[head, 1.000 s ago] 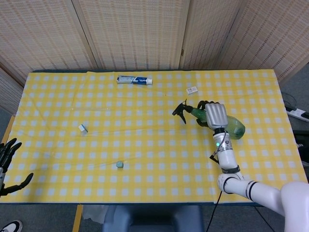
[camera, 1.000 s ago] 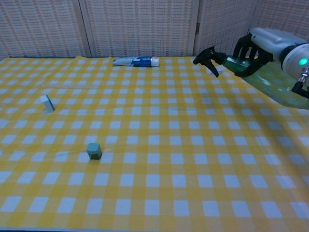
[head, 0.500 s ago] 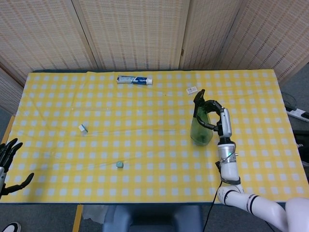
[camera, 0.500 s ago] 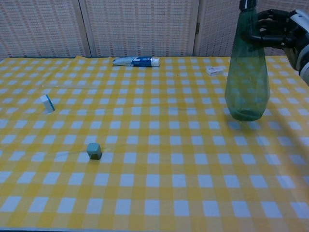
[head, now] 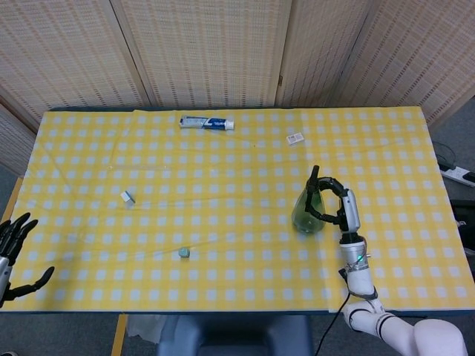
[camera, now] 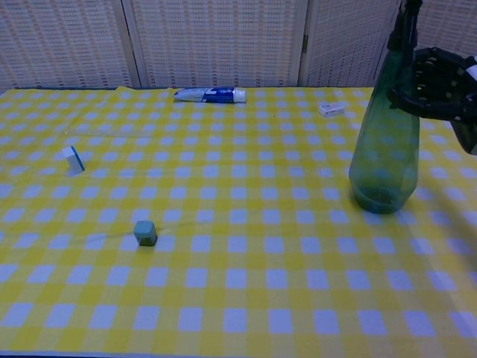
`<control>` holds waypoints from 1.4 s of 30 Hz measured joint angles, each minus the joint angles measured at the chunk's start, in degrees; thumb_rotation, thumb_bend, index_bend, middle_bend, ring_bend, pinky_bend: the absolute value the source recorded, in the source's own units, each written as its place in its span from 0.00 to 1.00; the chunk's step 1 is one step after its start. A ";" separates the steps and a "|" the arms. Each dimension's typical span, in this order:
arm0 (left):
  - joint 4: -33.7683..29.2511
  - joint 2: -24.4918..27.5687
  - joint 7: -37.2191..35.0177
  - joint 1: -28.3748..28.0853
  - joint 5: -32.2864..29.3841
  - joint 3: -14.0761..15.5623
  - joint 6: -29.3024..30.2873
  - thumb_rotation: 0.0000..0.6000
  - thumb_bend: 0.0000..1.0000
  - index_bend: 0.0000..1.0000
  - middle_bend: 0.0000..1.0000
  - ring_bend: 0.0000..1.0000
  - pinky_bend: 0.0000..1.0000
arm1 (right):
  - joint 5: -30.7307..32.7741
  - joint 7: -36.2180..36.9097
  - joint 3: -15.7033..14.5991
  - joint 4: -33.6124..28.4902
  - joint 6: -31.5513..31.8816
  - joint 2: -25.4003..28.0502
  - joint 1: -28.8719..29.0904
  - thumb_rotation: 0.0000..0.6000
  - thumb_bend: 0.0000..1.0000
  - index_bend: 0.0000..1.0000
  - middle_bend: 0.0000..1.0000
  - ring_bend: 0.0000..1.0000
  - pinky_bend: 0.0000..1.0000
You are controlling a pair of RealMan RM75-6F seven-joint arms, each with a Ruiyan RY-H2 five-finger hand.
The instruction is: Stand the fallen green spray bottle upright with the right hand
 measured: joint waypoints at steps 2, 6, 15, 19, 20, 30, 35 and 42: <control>0.02 -0.04 0.16 0.11 0.42 0.07 0.53 0.75 0.35 0.00 0.18 0.15 0.00 | -0.78 1.03 -0.60 1.27 0.95 -0.58 -0.59 1.00 0.31 0.49 0.50 0.40 0.27; 0.44 -0.12 -0.68 -0.03 0.58 0.14 0.40 0.75 0.33 0.00 0.32 0.20 0.01 | -2.00 1.81 -1.78 1.60 1.26 0.47 -1.40 1.00 0.31 0.11 0.24 0.17 0.00; 0.65 -0.54 0.03 -0.39 -0.13 -0.19 -0.25 0.75 0.30 0.00 0.32 0.18 0.01 | -2.41 -0.36 -2.66 -0.93 0.29 4.11 -2.73 1.00 0.30 0.00 0.08 0.05 0.00; 1.06 -0.84 -0.24 -0.43 0.26 -0.32 0.45 0.75 0.28 0.00 0.32 0.18 0.01 | -2.99 -0.45 -3.01 -2.34 0.59 5.66 -3.09 1.00 0.30 0.00 0.08 0.05 0.00; 1.32 -1.01 -0.36 -0.42 0.37 -0.35 0.63 0.75 0.28 0.00 0.32 0.18 0.01 | -3.08 -0.48 -3.06 -2.91 0.74 6.13 -3.23 1.00 0.30 0.00 0.08 0.05 0.00; 1.38 -1.15 -0.18 -0.47 0.38 -0.36 0.71 0.75 0.27 0.00 0.32 0.18 0.01 | -3.77 -1.96 -3.49 -8.97 2.24 10.76 -5.27 1.00 0.30 0.00 0.07 0.04 0.00; 1.38 -1.17 0.10 -0.52 0.44 -0.34 0.68 0.75 0.27 0.00 0.31 0.18 0.01 | -4.52 -3.21 -3.76 -11.68 4.06 13.53 -6.52 1.00 0.30 0.00 0.06 0.03 0.00; 1.18 -1.61 2.20 -0.44 0.84 -0.36 1.12 0.75 0.27 0.00 0.13 0.10 0.01 | -7.75 -13.75 -6.47 -17.00 5.97 21.39 -8.49 1.00 0.29 0.00 0.05 0.02 0.00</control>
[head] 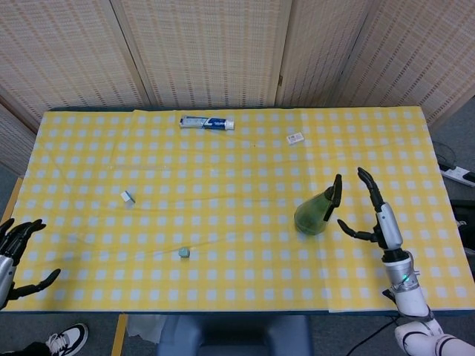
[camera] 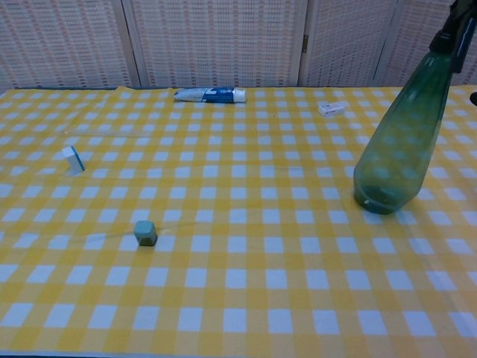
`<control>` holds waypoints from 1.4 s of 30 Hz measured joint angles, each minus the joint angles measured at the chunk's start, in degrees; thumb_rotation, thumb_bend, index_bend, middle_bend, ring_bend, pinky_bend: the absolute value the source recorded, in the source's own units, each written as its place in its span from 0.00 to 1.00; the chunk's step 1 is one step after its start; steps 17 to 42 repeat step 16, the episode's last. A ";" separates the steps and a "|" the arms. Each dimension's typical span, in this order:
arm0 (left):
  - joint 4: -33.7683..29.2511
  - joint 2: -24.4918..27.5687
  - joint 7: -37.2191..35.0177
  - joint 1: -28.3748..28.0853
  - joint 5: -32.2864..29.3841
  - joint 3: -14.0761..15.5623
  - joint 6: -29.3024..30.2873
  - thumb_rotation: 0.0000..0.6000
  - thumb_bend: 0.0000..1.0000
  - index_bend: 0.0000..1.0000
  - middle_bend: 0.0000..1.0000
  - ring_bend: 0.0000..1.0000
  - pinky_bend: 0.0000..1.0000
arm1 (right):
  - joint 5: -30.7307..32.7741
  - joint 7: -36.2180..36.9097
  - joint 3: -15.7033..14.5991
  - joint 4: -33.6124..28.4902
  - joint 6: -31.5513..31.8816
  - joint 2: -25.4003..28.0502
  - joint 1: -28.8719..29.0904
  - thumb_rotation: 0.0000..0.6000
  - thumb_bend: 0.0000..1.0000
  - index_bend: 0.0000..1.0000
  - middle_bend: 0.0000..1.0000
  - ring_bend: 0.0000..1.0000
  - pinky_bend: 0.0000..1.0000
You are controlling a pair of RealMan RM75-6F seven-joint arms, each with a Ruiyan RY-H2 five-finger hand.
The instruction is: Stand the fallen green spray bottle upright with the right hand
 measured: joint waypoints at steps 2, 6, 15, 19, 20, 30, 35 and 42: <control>-0.07 -0.27 1.04 0.04 0.18 -0.04 0.22 0.75 0.27 0.00 0.12 0.09 0.00 | -0.54 -5.92 -1.07 -2.61 -0.45 3.17 -0.59 1.00 0.29 0.00 0.04 0.01 0.00; -0.45 -1.12 4.93 0.19 0.65 -0.11 0.63 0.75 0.27 0.00 0.12 0.09 0.00 | 0.38 -26.22 -3.44 -12.55 -1.58 11.30 -3.20 1.00 0.29 0.00 0.02 0.00 0.00; -2.16 -3.57 15.18 0.51 1.01 0.05 -0.04 0.75 0.27 0.00 0.12 0.09 0.00 | 0.63 -70.42 -7.88 -27.09 4.97 19.03 -12.95 1.00 0.29 0.00 0.07 0.03 0.00; -2.43 -3.77 15.83 0.50 0.98 0.08 -0.31 0.75 0.27 0.00 0.12 0.09 0.00 | 0.48 -72.43 -8.20 -27.88 5.67 19.51 -13.83 1.00 0.29 0.00 0.07 0.03 0.00; -2.43 -3.77 15.83 0.50 0.98 0.08 -0.31 0.75 0.27 0.00 0.12 0.09 0.00 | 0.48 -72.43 -8.20 -27.88 5.67 19.51 -13.83 1.00 0.29 0.00 0.07 0.03 0.00; -2.43 -3.77 15.83 0.50 0.98 0.08 -0.31 0.75 0.27 0.00 0.12 0.09 0.00 | 0.48 -72.43 -8.20 -27.88 5.67 19.51 -13.83 1.00 0.29 0.00 0.07 0.03 0.00; -2.43 -3.77 15.83 0.50 0.98 0.08 -0.31 0.75 0.27 0.00 0.12 0.09 0.00 | 0.48 -72.43 -8.20 -27.88 5.67 19.51 -13.83 1.00 0.29 0.00 0.07 0.03 0.00; -2.43 -3.77 15.83 0.50 0.98 0.08 -0.31 0.75 0.27 0.00 0.12 0.09 0.00 | 0.48 -72.43 -8.20 -27.88 5.67 19.51 -13.83 1.00 0.29 0.00 0.07 0.03 0.00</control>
